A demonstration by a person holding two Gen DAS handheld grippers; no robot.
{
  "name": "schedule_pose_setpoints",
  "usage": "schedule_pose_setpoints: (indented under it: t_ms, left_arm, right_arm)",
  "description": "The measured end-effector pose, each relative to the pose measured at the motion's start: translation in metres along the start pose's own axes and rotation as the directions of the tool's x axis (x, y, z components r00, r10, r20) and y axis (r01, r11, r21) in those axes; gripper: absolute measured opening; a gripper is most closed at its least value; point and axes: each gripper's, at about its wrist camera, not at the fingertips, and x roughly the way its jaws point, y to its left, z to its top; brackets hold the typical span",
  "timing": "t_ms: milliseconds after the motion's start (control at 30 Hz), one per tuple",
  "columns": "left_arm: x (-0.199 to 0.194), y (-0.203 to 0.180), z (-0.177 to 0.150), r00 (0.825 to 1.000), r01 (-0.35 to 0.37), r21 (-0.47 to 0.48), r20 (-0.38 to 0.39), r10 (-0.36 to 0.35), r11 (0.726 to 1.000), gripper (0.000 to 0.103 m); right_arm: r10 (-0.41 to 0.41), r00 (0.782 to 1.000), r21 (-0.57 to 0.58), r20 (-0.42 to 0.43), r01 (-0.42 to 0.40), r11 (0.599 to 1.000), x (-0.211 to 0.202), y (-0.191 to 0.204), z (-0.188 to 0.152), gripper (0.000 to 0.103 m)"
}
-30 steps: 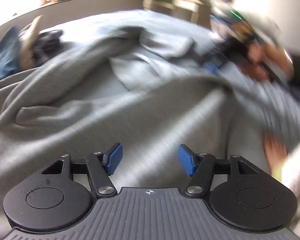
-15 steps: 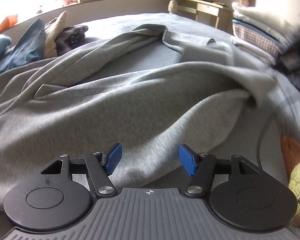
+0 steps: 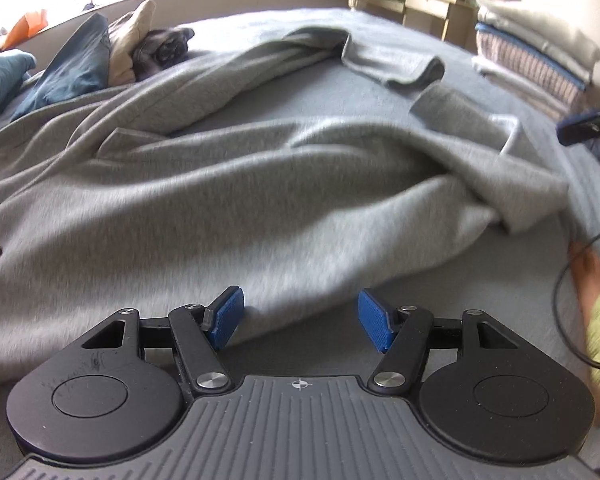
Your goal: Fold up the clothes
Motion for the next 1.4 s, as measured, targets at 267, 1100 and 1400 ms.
schedule_pose_setpoints:
  t_ms: [267,1100,1400]
  left_arm:
    - [0.005,-0.003,-0.012,0.98,-0.198,0.094,0.017,0.198,0.976,0.06]
    - [-0.031,0.073,-0.012,0.956,0.158,-0.289,-0.194,-0.22,0.944,0.011]
    - [-0.069,0.09,0.021,0.954,0.207,-0.321,-0.142,-0.263,0.924,0.043]
  right_arm:
    - [-0.016,0.998,-0.541,-0.052,-0.014,0.841,0.075,0.083,-0.026,0.069]
    - [0.448,0.723,0.049,-0.526,-0.501,0.864,0.103,0.032,-0.01,0.023]
    - [0.393,0.849,-0.021,-0.352,-0.427,0.904,0.035,-0.017,0.044,0.071]
